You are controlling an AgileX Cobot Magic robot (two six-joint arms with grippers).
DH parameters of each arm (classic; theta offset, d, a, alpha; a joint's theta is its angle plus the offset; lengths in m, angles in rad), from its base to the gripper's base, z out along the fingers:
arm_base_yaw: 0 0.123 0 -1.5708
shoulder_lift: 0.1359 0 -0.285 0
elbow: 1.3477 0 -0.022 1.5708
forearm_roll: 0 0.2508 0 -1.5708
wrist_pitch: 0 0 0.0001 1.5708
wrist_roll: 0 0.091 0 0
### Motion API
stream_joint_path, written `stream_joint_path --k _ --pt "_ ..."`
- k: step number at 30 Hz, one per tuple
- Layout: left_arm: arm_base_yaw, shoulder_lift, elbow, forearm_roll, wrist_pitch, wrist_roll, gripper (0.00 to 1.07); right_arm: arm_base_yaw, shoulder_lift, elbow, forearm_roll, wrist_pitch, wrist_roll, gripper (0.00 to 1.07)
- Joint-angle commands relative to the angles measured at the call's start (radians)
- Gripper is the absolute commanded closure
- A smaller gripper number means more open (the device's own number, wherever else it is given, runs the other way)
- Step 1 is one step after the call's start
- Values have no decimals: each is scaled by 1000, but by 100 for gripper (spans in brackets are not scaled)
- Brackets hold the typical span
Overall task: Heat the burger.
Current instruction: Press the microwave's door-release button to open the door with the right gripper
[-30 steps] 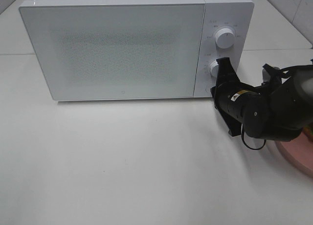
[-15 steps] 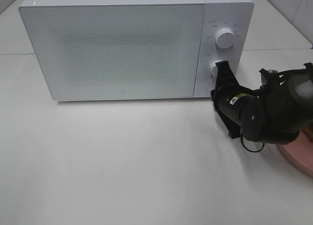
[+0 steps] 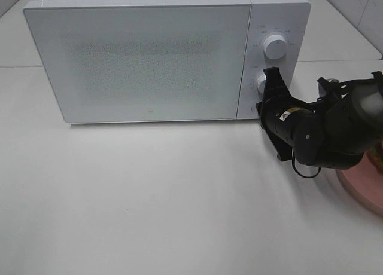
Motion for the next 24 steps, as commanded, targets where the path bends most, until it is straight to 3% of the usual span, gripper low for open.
stream_joint_path --k 1,24 --pt "-3 -10 -1 -4 -16 -2 7 -5 1 -17 -14 -1 -16 107" --pt "-3 -10 -1 -4 -16 -2 7 -5 32 -28 -10 -64 11 107"
